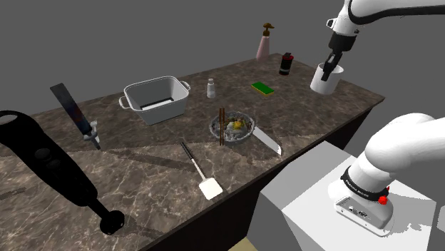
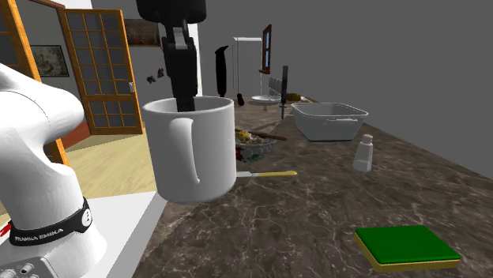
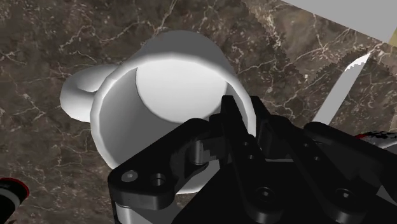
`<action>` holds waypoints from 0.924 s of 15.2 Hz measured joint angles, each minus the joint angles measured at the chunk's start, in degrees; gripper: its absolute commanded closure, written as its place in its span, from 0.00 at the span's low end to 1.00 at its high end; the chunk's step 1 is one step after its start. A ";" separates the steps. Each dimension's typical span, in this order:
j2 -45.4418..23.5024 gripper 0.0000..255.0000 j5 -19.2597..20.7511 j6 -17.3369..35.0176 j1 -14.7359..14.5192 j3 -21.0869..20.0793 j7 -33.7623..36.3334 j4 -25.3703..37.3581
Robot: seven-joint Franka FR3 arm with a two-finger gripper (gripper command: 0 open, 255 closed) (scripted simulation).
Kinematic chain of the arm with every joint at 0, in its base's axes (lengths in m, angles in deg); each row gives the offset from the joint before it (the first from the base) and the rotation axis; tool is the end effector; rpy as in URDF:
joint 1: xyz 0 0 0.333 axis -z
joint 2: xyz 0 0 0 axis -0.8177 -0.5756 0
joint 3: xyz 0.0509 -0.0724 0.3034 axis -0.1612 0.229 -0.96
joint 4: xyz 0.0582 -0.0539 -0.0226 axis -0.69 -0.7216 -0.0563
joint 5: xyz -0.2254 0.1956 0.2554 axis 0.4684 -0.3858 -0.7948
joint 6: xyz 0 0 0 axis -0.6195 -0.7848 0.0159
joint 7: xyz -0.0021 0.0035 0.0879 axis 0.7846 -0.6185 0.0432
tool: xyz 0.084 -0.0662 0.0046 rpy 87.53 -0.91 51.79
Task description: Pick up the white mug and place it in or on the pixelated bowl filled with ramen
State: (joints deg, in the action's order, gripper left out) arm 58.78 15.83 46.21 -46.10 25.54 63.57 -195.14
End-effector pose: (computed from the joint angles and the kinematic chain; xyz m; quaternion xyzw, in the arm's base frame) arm 0.3007 -0.1530 0.5273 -0.9980 -0.0617 -0.0113 0.0005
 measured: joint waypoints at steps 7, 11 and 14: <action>-1.70 1.00 -5.39 -0.15 -4.10 -8.05 8.99 1.32; -4.58 1.00 -8.33 0.32 -6.46 -12.57 14.23 3.61; -7.69 1.00 -10.25 0.52 -8.07 -15.96 18.22 6.55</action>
State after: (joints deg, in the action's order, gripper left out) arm 51.09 5.59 46.73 -54.17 9.57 81.78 -188.59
